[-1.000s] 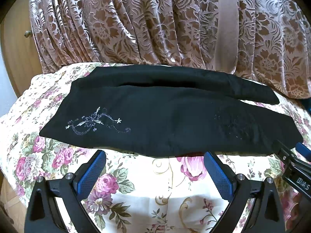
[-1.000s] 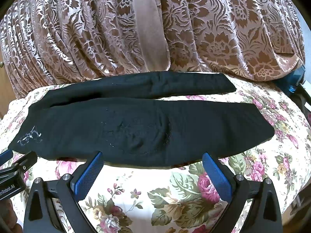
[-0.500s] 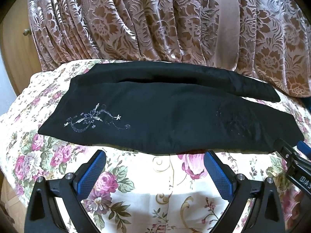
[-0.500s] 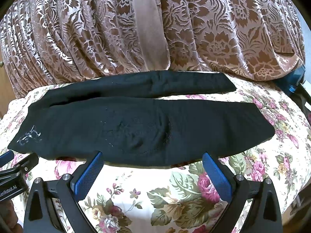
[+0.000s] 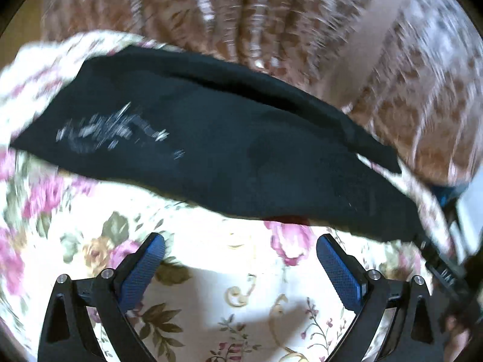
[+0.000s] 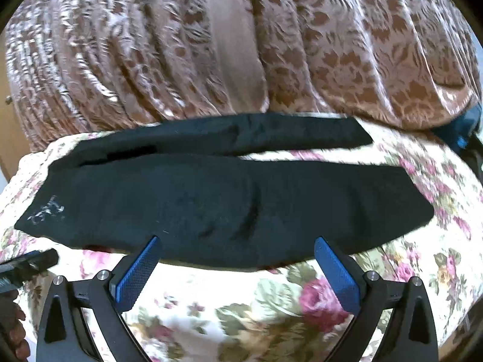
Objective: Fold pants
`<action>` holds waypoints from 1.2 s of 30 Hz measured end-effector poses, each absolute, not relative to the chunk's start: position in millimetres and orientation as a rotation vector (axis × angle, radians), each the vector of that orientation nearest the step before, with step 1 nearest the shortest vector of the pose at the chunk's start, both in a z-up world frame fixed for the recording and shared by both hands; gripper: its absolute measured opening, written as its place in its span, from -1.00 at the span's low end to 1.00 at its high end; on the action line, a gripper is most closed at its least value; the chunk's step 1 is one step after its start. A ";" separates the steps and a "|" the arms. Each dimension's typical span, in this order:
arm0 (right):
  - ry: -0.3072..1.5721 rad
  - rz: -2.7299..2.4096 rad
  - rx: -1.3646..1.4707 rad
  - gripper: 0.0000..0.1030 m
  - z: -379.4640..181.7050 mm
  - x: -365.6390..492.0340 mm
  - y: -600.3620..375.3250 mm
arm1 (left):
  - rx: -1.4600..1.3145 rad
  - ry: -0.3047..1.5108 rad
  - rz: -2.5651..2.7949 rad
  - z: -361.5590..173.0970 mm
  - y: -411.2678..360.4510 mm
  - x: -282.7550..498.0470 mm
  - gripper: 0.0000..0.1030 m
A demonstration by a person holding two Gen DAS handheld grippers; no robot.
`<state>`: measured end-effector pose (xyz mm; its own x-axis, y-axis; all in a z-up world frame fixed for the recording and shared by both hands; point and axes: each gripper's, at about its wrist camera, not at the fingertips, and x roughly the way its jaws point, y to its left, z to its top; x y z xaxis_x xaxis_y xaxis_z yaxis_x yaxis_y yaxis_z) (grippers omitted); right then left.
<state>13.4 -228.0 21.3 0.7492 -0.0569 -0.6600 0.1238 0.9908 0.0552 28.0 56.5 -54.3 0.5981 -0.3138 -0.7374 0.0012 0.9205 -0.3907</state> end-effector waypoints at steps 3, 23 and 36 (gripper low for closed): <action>0.766 -0.101 0.216 0.98 10.7 16.2 -257.9 | -0.503 0.899 -0.177 -64.3 81.3 28.0 0.92; 0.664 -0.141 1.026 -0.15 -61.7 19.2 -429.4 | -0.743 0.663 -0.079 -77.7 182.8 49.7 0.67; 0.611 -0.041 1.099 -0.68 -81.0 49.9 -444.5 | -0.919 0.582 -0.030 -97.1 229.4 79.9 0.60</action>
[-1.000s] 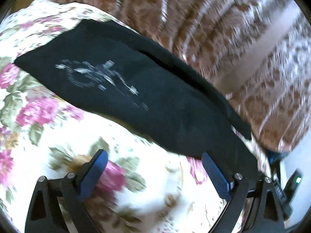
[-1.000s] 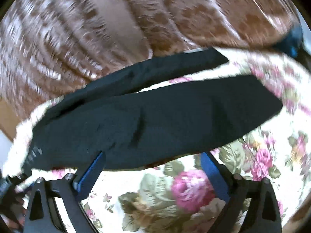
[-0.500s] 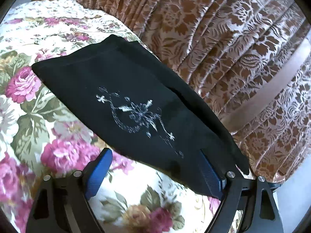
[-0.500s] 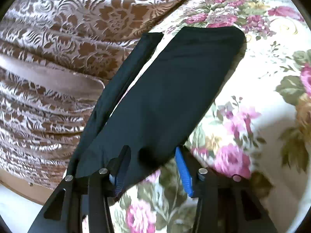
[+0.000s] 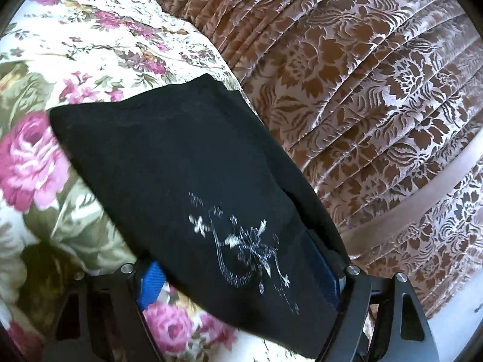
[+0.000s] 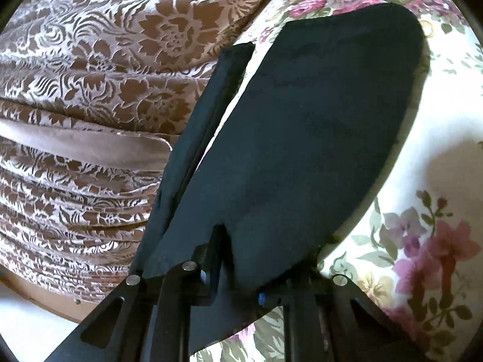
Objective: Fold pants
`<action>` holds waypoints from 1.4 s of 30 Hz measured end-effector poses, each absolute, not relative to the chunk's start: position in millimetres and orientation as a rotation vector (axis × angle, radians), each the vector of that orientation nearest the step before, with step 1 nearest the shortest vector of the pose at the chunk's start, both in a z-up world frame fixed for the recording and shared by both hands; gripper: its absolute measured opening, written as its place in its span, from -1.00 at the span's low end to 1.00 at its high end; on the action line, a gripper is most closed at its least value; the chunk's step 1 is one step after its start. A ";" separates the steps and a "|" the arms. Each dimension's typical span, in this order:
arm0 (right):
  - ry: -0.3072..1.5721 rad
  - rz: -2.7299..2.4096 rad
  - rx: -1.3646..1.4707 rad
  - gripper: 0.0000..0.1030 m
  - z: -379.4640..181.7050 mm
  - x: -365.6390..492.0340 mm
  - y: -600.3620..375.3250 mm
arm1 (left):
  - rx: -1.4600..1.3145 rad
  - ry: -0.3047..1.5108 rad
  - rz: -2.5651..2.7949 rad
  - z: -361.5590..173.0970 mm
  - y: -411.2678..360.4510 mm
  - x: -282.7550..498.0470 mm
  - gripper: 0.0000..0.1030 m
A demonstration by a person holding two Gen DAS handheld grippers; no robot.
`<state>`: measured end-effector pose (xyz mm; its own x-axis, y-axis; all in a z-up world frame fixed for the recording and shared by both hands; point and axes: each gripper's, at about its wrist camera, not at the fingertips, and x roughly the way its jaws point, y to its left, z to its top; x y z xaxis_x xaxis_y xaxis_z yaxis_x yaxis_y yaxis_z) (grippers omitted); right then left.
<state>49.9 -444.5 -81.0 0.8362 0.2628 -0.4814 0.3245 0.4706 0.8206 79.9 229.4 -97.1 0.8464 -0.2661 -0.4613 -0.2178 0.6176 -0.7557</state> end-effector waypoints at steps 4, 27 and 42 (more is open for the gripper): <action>0.610 -0.047 1.061 -0.71 -78.7 51.0 -440.8 | -0.852 0.598 -0.016 -96.7 223.9 87.6 0.42; 0.535 -0.096 0.843 -0.86 -18.8 5.8 -428.9 | -0.879 0.615 -0.099 -52.2 268.0 25.4 -0.88; 0.658 -0.127 0.855 -0.84 -56.2 -50.7 -427.6 | -0.783 0.685 -0.057 -91.0 267.7 -39.9 -0.85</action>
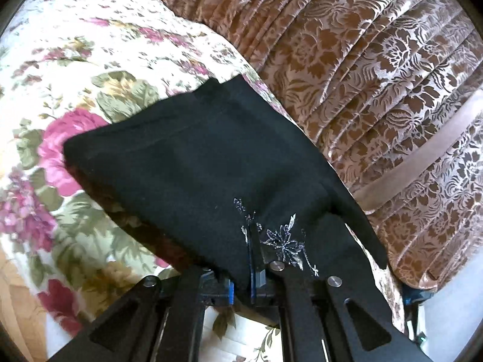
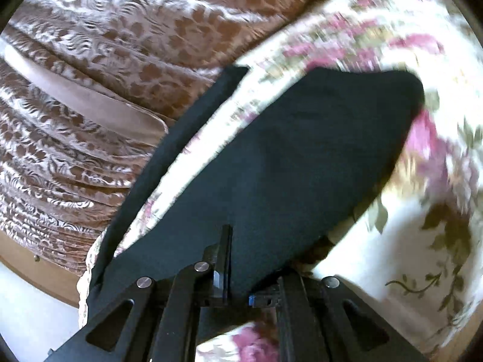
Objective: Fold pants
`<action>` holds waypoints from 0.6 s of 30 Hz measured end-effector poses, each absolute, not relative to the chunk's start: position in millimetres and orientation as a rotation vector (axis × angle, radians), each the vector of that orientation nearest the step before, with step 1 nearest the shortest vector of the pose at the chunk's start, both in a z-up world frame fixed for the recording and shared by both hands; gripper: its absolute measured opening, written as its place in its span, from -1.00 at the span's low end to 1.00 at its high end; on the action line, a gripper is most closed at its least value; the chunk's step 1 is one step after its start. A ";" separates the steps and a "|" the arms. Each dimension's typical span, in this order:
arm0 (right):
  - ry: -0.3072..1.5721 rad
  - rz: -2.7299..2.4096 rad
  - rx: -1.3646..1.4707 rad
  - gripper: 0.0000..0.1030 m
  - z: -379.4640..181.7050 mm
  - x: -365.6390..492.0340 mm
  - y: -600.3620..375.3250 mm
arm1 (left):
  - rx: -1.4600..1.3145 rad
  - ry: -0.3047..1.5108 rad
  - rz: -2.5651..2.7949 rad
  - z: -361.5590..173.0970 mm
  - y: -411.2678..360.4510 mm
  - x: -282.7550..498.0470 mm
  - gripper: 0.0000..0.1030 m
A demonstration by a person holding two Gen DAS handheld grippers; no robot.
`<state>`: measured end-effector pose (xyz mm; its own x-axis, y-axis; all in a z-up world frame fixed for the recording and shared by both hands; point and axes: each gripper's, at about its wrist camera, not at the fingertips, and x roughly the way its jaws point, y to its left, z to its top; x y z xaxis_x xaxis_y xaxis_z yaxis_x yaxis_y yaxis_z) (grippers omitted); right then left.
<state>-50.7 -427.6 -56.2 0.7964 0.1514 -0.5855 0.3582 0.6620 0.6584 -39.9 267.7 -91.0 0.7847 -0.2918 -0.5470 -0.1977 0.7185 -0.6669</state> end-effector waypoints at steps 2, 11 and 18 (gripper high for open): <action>0.658 -0.119 0.814 -0.78 -54.9 -50.9 -426.1 | -0.722 0.688 -0.039 -90.0 264.5 -37.1 -0.75; 0.569 -0.233 1.004 -0.55 -55.8 -58.9 -482.4 | -0.834 0.633 0.044 -96.8 297.7 -19.9 -0.06; 0.519 -0.309 0.970 -0.86 -42.7 -63.8 -504.1 | -0.879 0.654 0.118 -103.3 314.0 -23.2 -0.88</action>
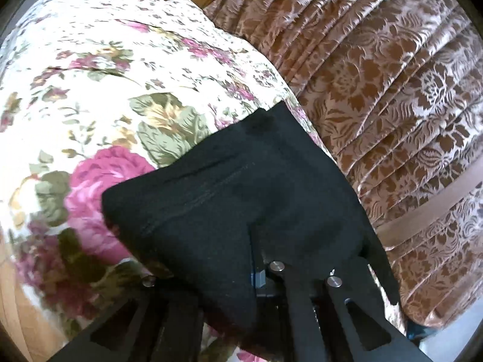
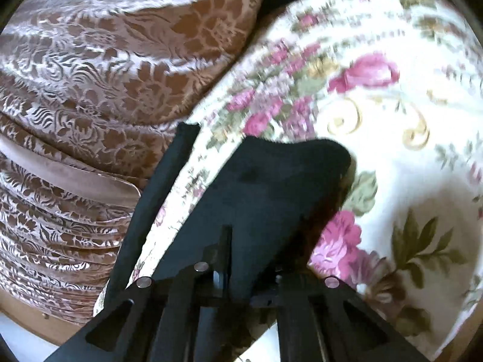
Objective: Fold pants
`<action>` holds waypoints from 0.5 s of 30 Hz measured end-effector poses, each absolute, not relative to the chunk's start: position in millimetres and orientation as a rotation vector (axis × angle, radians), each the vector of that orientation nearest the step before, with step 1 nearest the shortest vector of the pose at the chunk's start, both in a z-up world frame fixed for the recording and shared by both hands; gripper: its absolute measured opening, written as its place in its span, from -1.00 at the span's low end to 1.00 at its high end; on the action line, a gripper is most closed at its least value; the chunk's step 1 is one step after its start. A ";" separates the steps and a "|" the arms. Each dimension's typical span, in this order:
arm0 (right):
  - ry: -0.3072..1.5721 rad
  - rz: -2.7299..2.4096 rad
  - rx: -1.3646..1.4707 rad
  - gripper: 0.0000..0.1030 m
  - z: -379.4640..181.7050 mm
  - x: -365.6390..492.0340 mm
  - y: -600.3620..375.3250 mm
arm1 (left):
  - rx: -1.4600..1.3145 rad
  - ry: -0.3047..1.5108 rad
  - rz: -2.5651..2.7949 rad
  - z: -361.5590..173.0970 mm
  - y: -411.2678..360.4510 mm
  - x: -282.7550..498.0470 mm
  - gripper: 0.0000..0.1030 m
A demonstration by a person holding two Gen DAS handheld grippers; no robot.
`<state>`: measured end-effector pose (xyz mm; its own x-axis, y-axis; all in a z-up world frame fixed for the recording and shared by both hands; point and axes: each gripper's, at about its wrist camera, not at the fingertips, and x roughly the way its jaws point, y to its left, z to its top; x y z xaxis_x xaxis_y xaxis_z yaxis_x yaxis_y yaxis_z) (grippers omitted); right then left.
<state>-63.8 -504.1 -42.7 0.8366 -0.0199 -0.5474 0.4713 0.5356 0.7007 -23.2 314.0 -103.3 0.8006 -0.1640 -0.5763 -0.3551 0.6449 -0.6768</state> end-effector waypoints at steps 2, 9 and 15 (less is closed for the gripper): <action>0.488 -0.333 0.909 -0.86 -33.9 -71.0 -502.8 | -0.893 0.657 0.125 -101.6 316.4 -25.8 -0.88; 0.538 -0.407 0.933 -0.62 -49.0 -84.1 -513.9 | -0.780 0.639 0.237 -88.6 319.9 -36.9 -0.41; 0.377 -0.840 0.743 -0.40 1.7 -128.6 -520.1 | -0.704 0.455 0.416 -50.3 331.8 -60.9 -0.10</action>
<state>-128.6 -520.1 1.7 0.6233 -0.5327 -0.5725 0.7818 0.4415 0.4403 -60.9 331.8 -50.3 0.8234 0.2097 -0.5272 -0.5069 0.6894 -0.5174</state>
